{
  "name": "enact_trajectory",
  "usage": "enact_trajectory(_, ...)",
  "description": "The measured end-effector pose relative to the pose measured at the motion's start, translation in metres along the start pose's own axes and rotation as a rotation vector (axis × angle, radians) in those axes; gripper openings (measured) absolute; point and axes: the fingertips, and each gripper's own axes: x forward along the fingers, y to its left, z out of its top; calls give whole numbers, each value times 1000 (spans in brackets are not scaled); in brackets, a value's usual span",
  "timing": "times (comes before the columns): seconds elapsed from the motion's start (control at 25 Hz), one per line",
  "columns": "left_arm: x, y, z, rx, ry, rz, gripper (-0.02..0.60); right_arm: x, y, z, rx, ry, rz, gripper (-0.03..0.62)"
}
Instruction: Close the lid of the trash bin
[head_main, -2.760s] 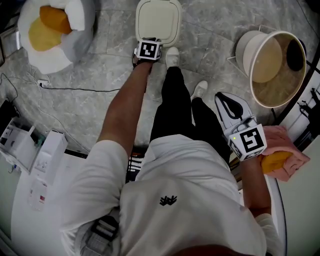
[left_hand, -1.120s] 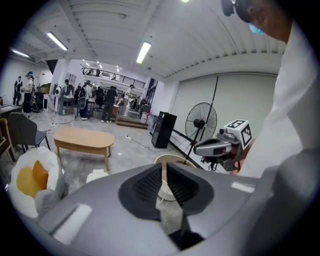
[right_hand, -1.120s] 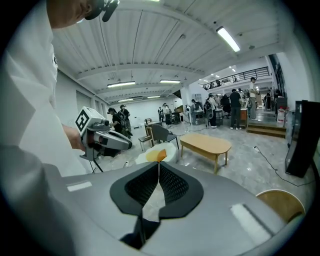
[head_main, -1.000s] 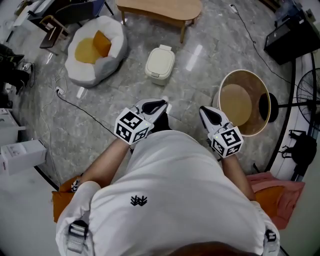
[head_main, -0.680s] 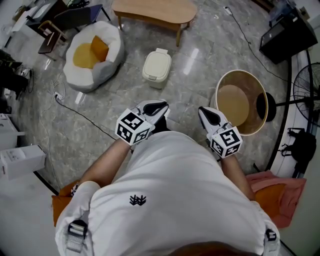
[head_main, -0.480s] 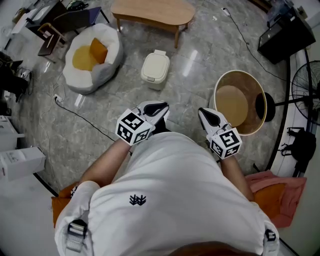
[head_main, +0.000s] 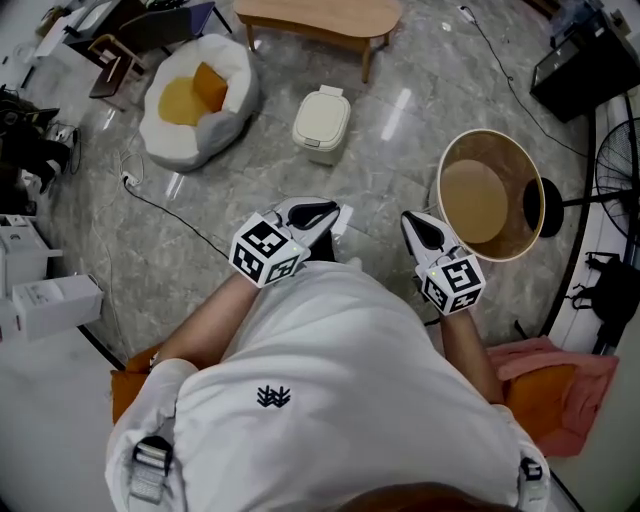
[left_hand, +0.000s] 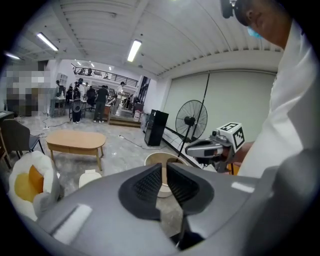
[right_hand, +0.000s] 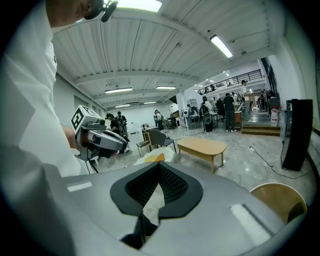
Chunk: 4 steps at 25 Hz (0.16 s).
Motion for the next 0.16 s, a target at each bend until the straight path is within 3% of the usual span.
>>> enact_trajectory(0.16,4,-15,-2,24,26,-37,86,-4,-3,-2,1,0,-2,3)
